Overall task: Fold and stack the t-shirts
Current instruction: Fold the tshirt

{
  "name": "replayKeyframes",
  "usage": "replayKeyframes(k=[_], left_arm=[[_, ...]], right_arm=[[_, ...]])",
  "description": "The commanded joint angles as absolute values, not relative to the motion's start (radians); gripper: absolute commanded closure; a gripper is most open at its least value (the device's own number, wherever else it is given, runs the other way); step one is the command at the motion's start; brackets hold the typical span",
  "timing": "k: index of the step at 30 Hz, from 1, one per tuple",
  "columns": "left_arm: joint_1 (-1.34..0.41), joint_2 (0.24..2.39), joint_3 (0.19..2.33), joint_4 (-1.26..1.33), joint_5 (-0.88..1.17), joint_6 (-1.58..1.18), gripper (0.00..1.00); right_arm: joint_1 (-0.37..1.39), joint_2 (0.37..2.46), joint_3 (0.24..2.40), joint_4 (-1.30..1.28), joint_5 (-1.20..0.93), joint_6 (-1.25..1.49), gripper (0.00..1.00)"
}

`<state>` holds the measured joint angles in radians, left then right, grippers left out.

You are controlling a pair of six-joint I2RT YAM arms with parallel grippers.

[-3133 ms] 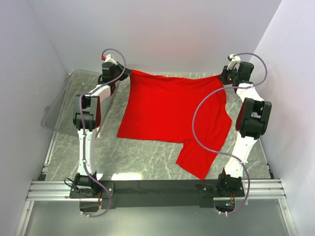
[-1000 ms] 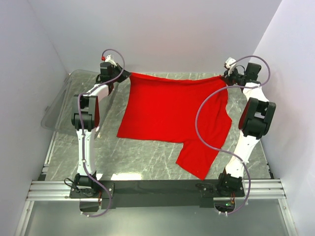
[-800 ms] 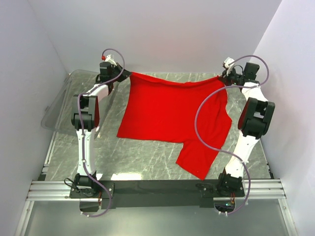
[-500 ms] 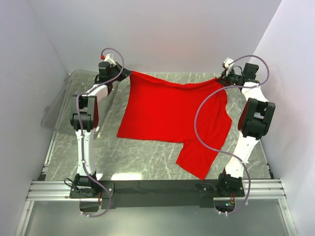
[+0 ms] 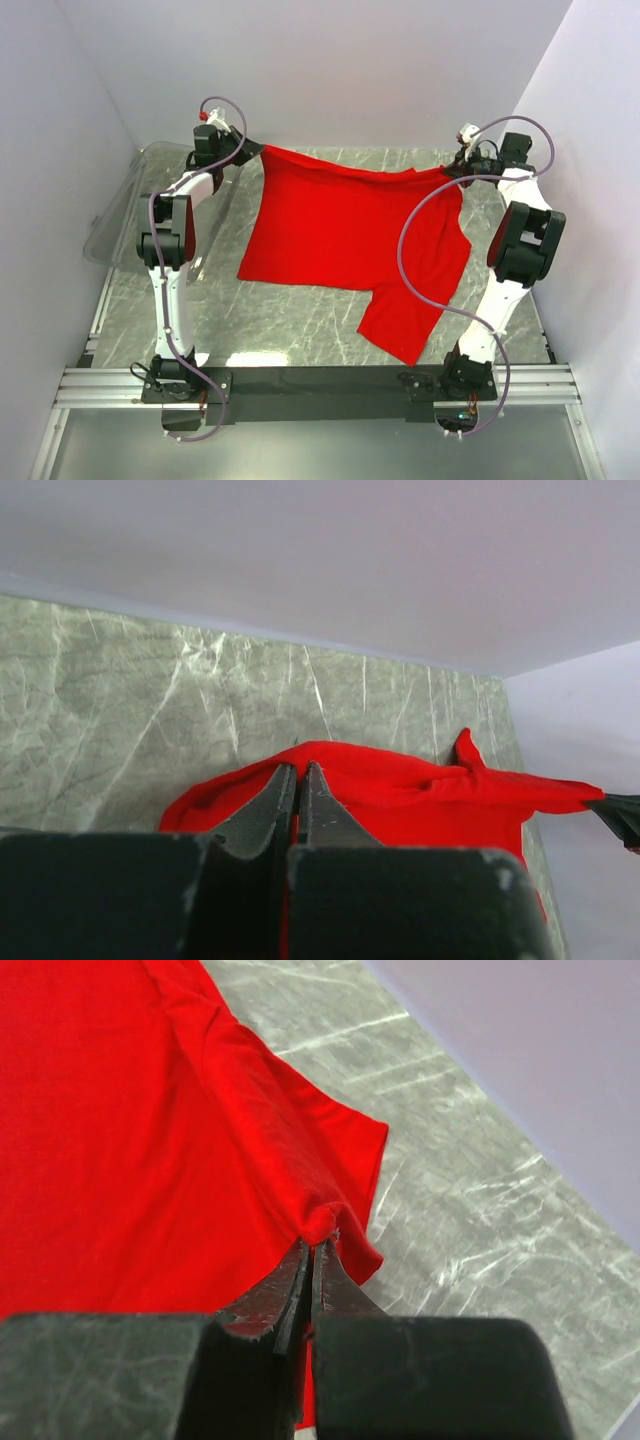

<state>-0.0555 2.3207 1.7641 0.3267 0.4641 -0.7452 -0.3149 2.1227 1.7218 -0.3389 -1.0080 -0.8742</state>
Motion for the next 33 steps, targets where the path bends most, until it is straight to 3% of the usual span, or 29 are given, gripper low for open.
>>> replayKeyframes(k=[1, 12, 21, 33], left_arm=[[-0.052, 2.276, 1.763, 0.331, 0.5, -0.726, 0.99], [-0.06, 2.35, 1.881, 0.216, 0.434, -0.715, 0.99], [-0.063, 2.344, 1.868, 0.184, 0.417, -0.69, 0.99], [-0.063, 2.3, 1.793, 0.149, 0.422, -0.637, 0.99]], right_arm=[[-0.321, 2.103, 1.75, -0.332, -0.977, -0.868, 1.0], [-0.336, 2.126, 1.736, -0.129, -1.014, -0.637, 1.0], [-0.391, 2.14, 1.784, -0.279, -1.152, -0.733, 1.0], [-0.402, 2.128, 1.776, -0.46, -1.109, -0.919, 1.0]])
